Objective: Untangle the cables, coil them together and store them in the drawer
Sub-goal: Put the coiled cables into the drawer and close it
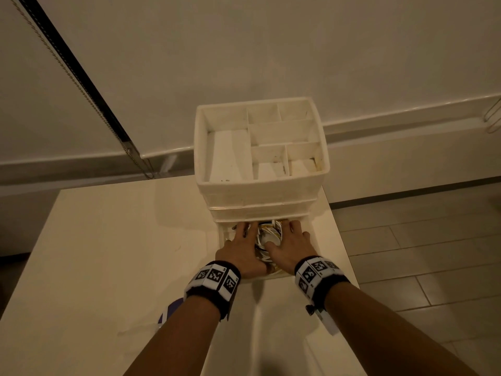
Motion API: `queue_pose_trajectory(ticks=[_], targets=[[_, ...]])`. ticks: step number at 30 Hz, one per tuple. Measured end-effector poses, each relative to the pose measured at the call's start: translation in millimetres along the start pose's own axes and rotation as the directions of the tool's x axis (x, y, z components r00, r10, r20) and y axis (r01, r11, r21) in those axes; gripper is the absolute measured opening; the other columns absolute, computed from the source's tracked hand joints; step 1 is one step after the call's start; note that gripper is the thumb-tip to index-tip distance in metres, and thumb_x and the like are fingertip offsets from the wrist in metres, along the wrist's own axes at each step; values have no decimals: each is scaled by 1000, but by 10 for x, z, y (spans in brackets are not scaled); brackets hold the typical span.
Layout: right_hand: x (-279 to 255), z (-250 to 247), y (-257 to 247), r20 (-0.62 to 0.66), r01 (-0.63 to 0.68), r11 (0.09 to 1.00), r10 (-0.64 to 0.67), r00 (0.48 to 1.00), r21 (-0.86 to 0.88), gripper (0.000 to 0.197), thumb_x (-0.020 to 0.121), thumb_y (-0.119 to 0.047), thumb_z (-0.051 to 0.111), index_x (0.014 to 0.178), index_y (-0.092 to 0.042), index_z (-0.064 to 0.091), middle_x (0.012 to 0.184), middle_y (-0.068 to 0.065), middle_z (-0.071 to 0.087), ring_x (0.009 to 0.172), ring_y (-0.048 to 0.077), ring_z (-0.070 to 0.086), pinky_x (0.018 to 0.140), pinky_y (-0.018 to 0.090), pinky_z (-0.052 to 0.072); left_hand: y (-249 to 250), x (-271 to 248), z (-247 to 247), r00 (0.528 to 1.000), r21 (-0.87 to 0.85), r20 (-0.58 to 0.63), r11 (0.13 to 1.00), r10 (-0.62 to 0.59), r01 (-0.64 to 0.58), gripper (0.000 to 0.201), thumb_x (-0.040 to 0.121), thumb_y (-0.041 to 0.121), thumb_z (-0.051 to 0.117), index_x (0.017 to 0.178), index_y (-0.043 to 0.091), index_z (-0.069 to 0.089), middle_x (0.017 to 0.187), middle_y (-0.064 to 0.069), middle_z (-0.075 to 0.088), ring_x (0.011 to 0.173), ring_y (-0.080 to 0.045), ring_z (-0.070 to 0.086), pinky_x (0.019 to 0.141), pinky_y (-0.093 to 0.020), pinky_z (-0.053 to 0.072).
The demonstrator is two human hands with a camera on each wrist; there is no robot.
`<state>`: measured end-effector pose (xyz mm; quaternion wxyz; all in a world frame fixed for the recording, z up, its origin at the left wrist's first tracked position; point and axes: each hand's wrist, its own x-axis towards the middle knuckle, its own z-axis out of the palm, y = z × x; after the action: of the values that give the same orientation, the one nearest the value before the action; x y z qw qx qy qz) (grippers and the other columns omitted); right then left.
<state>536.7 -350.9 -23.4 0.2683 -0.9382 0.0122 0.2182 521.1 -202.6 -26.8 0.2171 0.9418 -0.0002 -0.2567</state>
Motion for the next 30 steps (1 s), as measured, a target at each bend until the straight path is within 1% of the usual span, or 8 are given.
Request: queue_pose_trajectory(ticks=[7,10,12,15,19,22,27,30], targets=[[-103,-167,-23,69,-15,991,6,998,131,76,78,-40,56,144,-25,22,146,6,20,128,39,37,107,44,36,-2,-136,7,996,-87,-78,995,36,-42,121,56,67,69,148,44,-6,157,17,3,126,-32,51,95,-51,49],[-267,-259,142,-144,173,983,-162,976,65,47,81,-26,57,127,-15,50,131,7,45,112,27,52,92,33,45,-101,-362,-27,968,-222,-250,971,34,-91,109,67,59,73,152,37,8,156,12,19,133,-21,43,100,-47,47],[-350,-344,306,-329,283,959,-267,906,1,27,85,-17,58,111,-10,62,111,8,57,97,28,59,79,28,43,-187,-566,-39,919,-219,-388,962,69,-165,91,73,57,70,149,35,25,152,11,32,130,-16,39,101,-44,45],[-299,-484,557,-443,235,968,-173,880,89,38,84,-6,64,122,-7,58,118,13,57,102,30,57,83,29,39,-312,-726,-28,848,-189,-528,969,35,-158,64,79,47,69,136,24,49,139,2,45,119,-15,32,100,-42,41],[-140,-679,678,-60,62,890,-39,997,452,86,84,0,66,150,-24,17,152,0,29,114,25,52,86,36,49,-498,-570,-118,939,-628,-272,778,-212,-7,90,83,18,74,153,29,18,156,2,24,138,-26,32,109,-50,37],[-15,-797,670,170,73,915,-152,974,397,109,72,16,59,151,-35,4,159,-9,11,133,30,39,86,38,51,-549,-458,-288,979,-833,-101,554,-176,13,96,84,-9,59,153,41,15,145,11,40,114,-22,58,89,-47,52],[170,-827,692,307,-74,851,-105,946,520,113,74,10,68,147,-49,4,152,-17,24,107,32,62,75,49,59,-577,-334,-371,993,-803,-76,597,-92,-6,87,80,12,69,136,65,29,134,2,59,112,-28,64,89,-52,54],[175,-784,639,277,-41,875,-108,955,482,101,77,7,68,140,-54,18,137,-6,45,89,30,68,67,44,61,-598,-288,-365,990,-799,-65,601,-122,22,83,83,5,65,117,76,39,121,-4,66,103,-31,68,79,-53,59]])
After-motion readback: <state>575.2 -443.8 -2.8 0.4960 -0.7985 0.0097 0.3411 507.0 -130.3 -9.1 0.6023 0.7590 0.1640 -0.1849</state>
